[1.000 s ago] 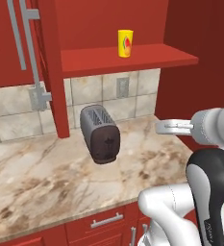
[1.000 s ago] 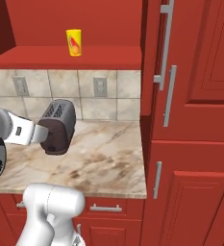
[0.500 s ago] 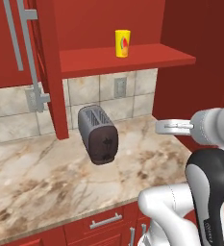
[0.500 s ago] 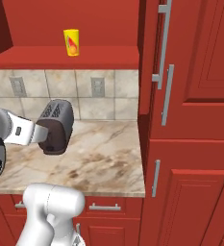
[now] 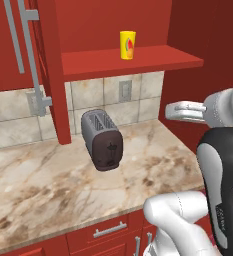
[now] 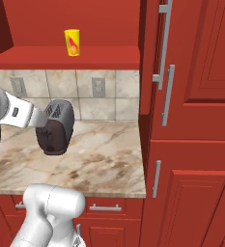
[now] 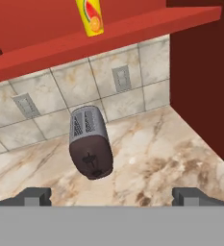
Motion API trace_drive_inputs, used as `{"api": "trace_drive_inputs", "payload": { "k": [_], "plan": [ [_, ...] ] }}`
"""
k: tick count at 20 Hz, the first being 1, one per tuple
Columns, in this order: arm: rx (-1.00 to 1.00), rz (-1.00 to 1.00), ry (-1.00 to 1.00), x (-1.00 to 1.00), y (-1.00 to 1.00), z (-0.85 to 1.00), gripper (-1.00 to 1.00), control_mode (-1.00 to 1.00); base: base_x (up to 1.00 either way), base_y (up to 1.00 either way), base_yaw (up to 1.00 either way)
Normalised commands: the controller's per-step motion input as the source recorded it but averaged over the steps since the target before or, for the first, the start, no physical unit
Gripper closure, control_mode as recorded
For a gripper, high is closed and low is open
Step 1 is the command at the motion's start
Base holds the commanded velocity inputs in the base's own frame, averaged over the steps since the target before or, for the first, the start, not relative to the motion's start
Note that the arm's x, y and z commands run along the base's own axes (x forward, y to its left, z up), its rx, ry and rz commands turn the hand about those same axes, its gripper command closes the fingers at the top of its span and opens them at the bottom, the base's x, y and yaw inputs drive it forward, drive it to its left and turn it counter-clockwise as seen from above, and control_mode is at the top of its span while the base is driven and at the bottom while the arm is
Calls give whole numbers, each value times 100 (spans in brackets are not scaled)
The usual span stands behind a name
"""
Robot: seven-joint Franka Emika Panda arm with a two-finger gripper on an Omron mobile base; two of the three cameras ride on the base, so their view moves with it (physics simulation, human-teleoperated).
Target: Open the cabinet directly in front. Then move the wine and the cup to the dining counter with the candle on it.
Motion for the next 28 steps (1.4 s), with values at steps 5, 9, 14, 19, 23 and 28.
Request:
{"api": "trace_drive_inputs", "payload": {
  "k": [5,9,14,19,23,28],
  "plan": [
    [0,-9,2,0,-2,74,-100,-100,0,0,0],
    [0,-2,0,0,-15,44,-100,-100,0,0,0],
    [0,0,-3,1,-7,3,-100,-100,0,0,0],
    [3,10,-1,35,-28,23,-100,-100,0,0,0],
    [0,3,-1,55,-15,31,-100,-100,0,0,0],
    [0,2,0,62,-12,49,-100,-100,0,0,0]
  ]
}}
